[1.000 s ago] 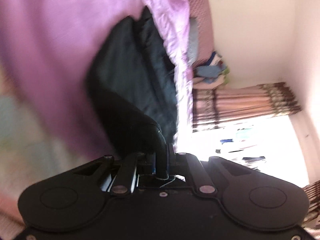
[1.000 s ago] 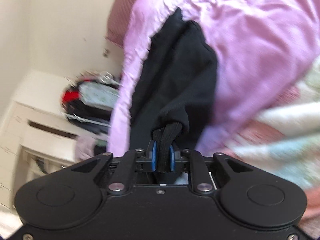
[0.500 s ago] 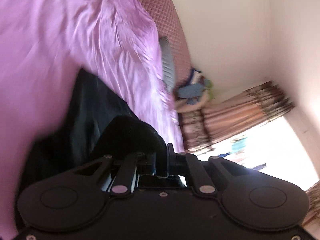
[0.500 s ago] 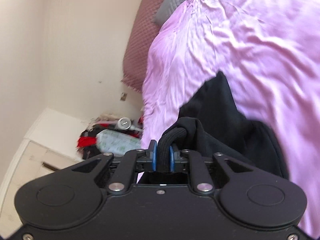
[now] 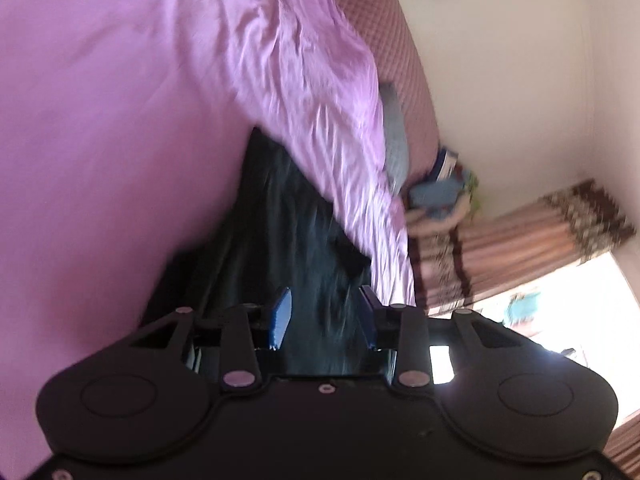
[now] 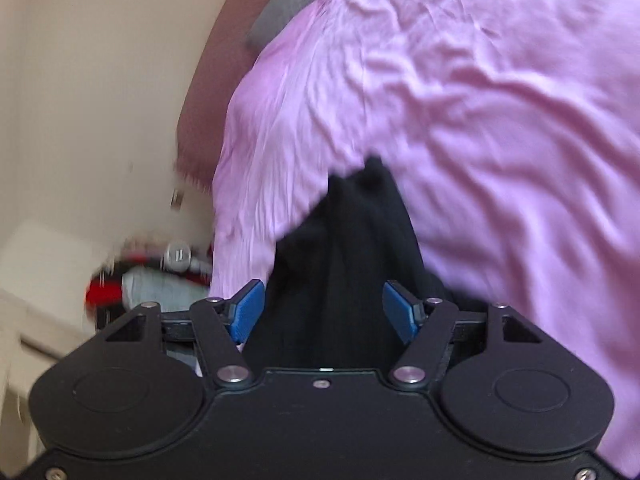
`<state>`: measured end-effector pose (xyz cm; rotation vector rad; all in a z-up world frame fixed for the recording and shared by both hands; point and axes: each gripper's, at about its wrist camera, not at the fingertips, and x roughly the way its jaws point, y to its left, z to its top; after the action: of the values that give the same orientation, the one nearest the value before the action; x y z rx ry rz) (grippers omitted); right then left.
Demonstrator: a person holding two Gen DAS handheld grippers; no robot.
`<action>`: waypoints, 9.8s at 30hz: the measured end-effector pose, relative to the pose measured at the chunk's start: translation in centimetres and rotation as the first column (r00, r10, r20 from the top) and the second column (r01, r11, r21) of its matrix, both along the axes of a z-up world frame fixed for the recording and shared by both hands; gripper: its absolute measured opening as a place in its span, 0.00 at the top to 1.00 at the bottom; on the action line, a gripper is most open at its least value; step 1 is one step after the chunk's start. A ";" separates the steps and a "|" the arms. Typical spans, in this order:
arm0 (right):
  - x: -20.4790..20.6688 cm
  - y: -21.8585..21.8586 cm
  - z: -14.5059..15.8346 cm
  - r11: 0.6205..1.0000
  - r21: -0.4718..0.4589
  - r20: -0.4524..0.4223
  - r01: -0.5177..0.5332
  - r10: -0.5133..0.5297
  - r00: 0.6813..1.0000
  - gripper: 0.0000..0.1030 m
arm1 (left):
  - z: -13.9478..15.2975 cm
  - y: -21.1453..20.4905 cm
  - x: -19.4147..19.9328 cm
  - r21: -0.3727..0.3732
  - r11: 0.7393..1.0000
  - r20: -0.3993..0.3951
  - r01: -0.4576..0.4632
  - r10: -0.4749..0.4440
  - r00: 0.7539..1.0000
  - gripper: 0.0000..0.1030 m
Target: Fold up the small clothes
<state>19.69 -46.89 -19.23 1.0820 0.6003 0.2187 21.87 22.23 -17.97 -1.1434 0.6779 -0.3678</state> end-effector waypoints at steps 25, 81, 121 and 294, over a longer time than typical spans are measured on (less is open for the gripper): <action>-3.0 1.5 -6.2 0.970 0.165 -0.111 0.180 -0.163 0.980 0.39 | -7.0 -5.2 -1.9 -0.070 0.963 -0.164 -0.261 0.247 0.955 0.61; -7.3 6.2 5.6 0.641 -0.767 0.020 -0.046 0.095 0.995 0.43 | 5.9 -5.8 -1.1 0.654 0.755 0.139 -0.051 -0.053 0.989 0.55; 3.4 5.9 -1.5 0.661 -0.747 -0.081 -0.069 0.013 0.997 0.88 | -2.9 -6.2 9.7 0.591 0.804 -0.047 0.073 -0.056 0.997 0.93; -24.4 56.0 -6.5 -0.483 -0.816 -0.081 0.319 0.642 0.763 0.32 | -5.5 -1.2 8.8 0.061 0.991 -0.182 0.119 -0.106 0.978 0.48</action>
<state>-4.71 9.13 -25.71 -1.1674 0.1474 0.2280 30.72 21.05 -23.43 -1.0803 0.9095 -0.3363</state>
